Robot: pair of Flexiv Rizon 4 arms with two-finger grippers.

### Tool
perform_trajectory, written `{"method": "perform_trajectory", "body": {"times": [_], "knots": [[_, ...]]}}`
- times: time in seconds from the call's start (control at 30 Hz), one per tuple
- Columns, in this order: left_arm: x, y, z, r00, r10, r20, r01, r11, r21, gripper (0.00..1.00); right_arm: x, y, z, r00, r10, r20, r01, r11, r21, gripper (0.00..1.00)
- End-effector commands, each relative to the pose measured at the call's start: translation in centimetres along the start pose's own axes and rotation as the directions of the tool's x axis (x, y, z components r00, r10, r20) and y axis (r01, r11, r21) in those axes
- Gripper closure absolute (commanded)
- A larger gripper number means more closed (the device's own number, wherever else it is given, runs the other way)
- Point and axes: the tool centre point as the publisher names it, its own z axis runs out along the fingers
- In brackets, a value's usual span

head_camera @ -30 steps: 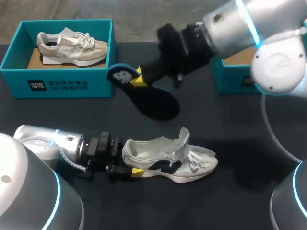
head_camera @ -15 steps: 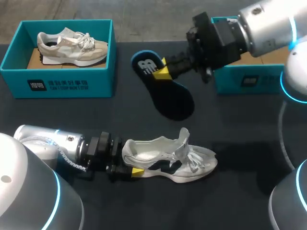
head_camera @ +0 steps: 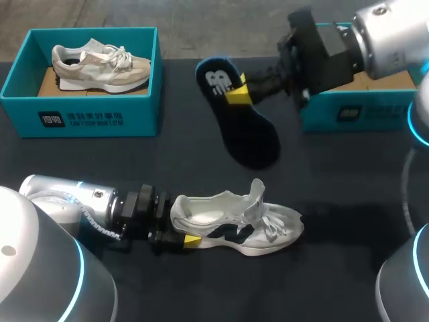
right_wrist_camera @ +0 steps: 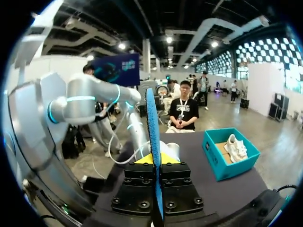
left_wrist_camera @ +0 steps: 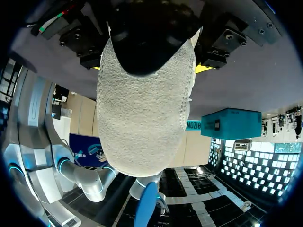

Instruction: Take the shoe out of the shoebox, open the shoe tongue, remove and reinsert the insole, then place the shoe into the shoebox

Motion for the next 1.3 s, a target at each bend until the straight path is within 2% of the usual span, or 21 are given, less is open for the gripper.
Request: {"method": "perform_trajectory", "body": {"times": [0.03,0.1,0.2,0.7,0.83,0.87,0.9,1.3], "knots": [[-0.1,0.2,0.1,1.0,0.0,-0.001,0.0,1.0,0.0,1.0,2.4,1.2,-2.3,1.0,0.015,0.025,-0.016,1.0,0.004,1.0],[-0.1,0.2,0.1,1.0,0.0,-0.001,0.0,1.0,0.0,1.0,2.9,1.6,-2.5,1.0,0.009,0.021,-0.009,1.0,-0.005,1.0],[-0.1,0.2,0.1,1.0,0.0,-0.001,0.0,1.0,0.0,1.0,4.0,1.9,-3.4,0.999,0.03,0.029,-0.026,0.994,-0.109,1.0],[-0.1,0.2,0.1,1.0,0.0,-0.001,0.0,1.0,0.0,1.0,4.0,1.9,-3.4,0.999,0.03,0.029,-0.026,0.994,-0.109,1.0],[-0.1,0.2,0.1,1.0,0.0,-0.001,0.0,1.0,0.0,1.0,4.5,2.8,-4.2,0.997,0.068,-0.043,-0.076,0.974,-0.215,1.0],[-0.1,0.2,0.1,1.0,0.0,-0.001,0.0,1.0,0.0,1.0,4.9,3.0,-4.5,0.997,0.063,-0.041,-0.071,0.973,-0.221,1.0],[-0.1,0.2,0.1,1.0,0.0,-0.001,0.0,1.0,0.0,1.0,5.2,3.2,-4.8,0.995,0.071,-0.071,-0.087,0.96,-0.266,1.0],[-0.1,0.2,0.1,1.0,0.0,-0.001,0.0,1.0,0.0,1.0,8.5,4.4,-6.4,0.979,0.199,0.044,-0.18,0.944,-0.275,1.0]]}}
